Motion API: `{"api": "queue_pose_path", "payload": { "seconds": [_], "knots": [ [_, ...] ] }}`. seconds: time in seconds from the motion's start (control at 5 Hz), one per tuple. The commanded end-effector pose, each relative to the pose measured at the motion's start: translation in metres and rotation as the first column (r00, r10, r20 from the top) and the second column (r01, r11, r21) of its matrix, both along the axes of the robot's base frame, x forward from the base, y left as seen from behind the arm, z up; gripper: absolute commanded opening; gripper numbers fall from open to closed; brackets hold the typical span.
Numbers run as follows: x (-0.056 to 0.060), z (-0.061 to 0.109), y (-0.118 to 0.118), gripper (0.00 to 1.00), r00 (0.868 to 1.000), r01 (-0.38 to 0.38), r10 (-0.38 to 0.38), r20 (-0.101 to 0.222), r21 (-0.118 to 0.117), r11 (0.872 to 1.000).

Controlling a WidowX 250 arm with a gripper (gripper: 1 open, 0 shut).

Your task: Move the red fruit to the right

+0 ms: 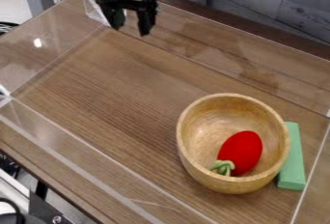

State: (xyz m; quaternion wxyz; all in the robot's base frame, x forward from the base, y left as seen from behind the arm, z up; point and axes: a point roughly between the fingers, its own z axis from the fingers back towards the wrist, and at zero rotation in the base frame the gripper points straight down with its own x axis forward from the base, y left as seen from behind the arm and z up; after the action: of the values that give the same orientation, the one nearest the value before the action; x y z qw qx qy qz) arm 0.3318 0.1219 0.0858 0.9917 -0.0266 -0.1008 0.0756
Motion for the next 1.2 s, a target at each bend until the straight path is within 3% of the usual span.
{"api": "queue_pose_path", "payload": {
  "seconds": [0.0, 0.4, 0.8, 1.0],
  "knots": [
    [0.003, 0.017, -0.009, 1.00, 0.999, -0.001, -0.001, 0.051, 0.039, 0.999],
    [-0.006, 0.013, 0.007, 1.00, 0.995, 0.088, -0.090, 0.044, 0.046, 0.995],
    [-0.002, 0.008, 0.015, 1.00, 0.987, 0.155, -0.156, 0.033, 0.047, 0.987],
    [0.006, 0.004, 0.022, 1.00, 0.986, 0.165, -0.166, 0.027, 0.045, 0.985]
  ]
}}
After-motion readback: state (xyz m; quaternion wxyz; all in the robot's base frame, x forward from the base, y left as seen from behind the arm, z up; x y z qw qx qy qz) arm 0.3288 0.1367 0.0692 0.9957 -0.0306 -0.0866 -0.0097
